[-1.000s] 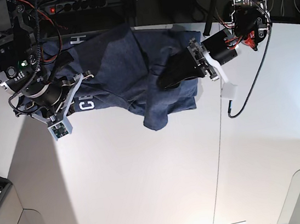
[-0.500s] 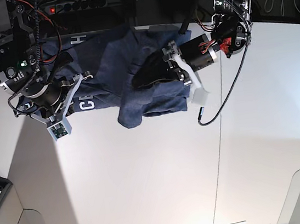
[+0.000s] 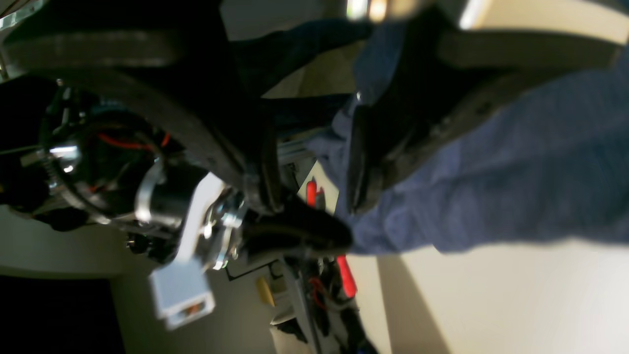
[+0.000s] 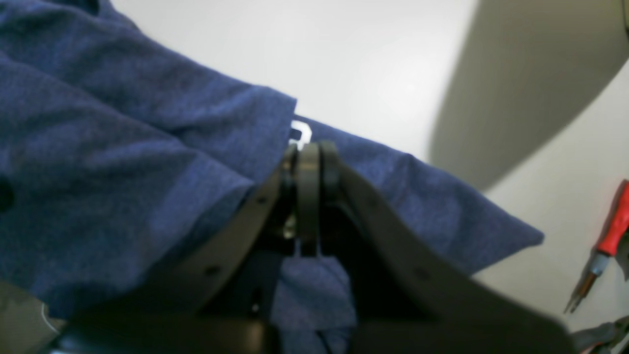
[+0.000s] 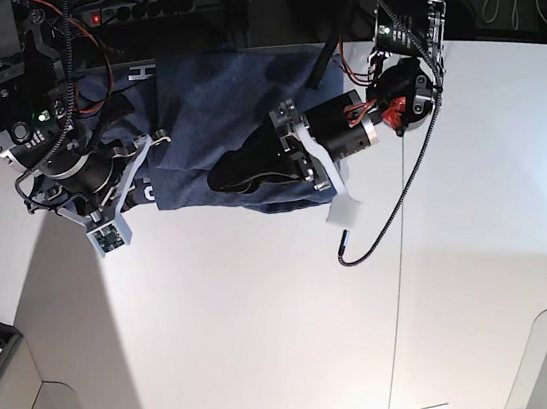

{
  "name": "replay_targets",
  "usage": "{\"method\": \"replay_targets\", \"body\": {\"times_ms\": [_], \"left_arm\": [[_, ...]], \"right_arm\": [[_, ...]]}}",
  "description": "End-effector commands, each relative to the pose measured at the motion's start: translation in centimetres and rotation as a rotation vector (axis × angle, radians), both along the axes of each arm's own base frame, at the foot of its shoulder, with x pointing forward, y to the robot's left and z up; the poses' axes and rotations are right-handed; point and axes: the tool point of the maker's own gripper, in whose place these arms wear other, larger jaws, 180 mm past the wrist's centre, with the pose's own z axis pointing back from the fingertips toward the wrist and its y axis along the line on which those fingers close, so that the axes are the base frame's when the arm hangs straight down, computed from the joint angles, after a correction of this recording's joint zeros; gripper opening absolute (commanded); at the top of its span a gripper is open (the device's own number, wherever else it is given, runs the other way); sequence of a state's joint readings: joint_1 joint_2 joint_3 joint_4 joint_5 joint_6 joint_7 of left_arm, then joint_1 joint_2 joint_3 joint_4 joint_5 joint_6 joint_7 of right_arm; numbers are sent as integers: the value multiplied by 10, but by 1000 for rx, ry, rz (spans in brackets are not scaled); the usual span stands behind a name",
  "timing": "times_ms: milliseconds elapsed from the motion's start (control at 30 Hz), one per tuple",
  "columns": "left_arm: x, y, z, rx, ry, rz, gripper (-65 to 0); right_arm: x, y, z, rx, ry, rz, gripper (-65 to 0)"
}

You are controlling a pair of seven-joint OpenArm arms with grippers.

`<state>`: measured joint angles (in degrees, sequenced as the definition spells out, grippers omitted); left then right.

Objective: Layout the t-shirt on the table in an organized manner, then fold the t-shirt properly
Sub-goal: 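Lift the shirt end with the left gripper and fold it toward the right gripper, then release the shirt with the right gripper and withdraw it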

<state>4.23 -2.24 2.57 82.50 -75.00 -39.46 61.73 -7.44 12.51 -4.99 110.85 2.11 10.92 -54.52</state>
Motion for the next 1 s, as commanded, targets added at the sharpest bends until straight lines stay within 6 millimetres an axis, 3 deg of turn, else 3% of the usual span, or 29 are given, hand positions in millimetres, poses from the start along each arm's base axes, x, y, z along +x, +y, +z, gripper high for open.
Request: {"method": "replay_targets", "body": {"times_ms": [0,267,467,500,600,633,800,967], "left_arm": [[6,-2,16,-36,-41,-9,-390],[15,5,23,-23,-65,-17,-401],[40,52,18,33,-74,135,-401],[44,62,17,35,-73,167,-401],[49,91,15,65,-76,228,-401],[50,99,14,79,-77,238,-401],[51,127,11,144,-85,253,-401],[51,133,10,163,-87,253,-401]], "right_arm": [[8,-2,11,1,-46,-5,-650],[9,-2,11,-1,-47,-5,-650],[9,-7,12,-34,-53,-9,-650],[9,-7,12,-35,-53,-9,-624],[9,-4,11,-38,-51,20,-460],[9,-4,11,-38,-51,20,-440],[10,-10,12,-74,-60,15,-439],[13,-29,15,-170,-81,-6,-439]]}}
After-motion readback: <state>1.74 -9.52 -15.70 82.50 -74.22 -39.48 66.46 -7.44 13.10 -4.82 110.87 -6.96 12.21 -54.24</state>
